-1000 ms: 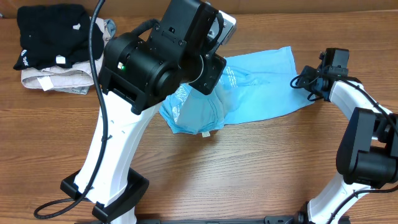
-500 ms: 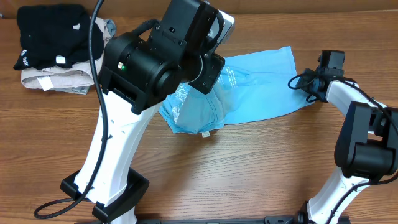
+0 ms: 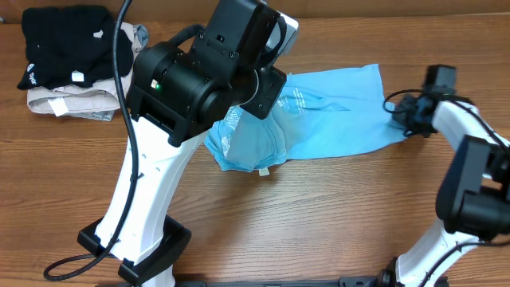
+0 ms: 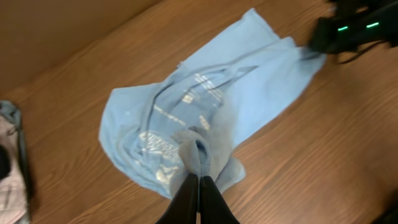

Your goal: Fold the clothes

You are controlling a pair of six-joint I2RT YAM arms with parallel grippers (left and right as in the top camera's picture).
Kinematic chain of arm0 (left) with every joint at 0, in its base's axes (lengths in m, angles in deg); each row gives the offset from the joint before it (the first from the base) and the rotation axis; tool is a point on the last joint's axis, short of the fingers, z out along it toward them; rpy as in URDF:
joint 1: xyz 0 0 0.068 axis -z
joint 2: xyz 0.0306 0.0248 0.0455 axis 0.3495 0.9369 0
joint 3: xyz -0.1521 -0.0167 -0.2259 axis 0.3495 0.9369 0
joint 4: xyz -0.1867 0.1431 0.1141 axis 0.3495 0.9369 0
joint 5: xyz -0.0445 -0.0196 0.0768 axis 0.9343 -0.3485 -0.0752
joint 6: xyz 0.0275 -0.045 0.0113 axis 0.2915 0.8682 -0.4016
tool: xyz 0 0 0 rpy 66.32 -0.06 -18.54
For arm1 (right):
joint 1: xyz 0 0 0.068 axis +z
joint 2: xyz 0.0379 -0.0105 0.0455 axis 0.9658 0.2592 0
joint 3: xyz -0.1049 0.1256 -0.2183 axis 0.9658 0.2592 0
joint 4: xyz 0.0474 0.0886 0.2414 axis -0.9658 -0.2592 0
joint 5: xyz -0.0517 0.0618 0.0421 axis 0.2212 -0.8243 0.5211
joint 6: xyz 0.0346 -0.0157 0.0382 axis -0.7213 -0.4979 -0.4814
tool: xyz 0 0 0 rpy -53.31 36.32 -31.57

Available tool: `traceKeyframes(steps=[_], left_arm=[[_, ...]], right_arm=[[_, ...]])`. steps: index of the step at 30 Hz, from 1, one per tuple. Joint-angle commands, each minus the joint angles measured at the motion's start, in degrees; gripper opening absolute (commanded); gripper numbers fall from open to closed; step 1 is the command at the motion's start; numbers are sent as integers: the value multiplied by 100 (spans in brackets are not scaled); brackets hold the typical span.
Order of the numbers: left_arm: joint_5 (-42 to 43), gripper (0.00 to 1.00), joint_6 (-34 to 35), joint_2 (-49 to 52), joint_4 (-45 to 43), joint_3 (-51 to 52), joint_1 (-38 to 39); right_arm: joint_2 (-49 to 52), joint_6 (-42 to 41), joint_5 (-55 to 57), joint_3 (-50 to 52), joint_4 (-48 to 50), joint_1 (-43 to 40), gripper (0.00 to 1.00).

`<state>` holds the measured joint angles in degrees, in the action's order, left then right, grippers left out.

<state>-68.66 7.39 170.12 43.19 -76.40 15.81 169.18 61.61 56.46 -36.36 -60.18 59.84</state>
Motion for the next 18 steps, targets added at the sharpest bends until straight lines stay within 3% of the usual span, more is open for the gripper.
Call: traceKeyframes(steps=[1,7,15,18], left_arm=[[-529,4,-63,-9,-28,2,-48],[-1333,4,282,-81,-111,-188,-380],[-1462,4,275,-540,-415,-776,-1272],[-1497,4,275,-831,-597,-964,-1495]], right_arm=[[-911,-9,-55,-664,-407,-334,4],[-1725,142,-509,-1860,-1751,-640,4],[-2341,415,-647,-3753,-3342,-693,4],[-2472,417,-1178,-4422,-3659,-861,4]])
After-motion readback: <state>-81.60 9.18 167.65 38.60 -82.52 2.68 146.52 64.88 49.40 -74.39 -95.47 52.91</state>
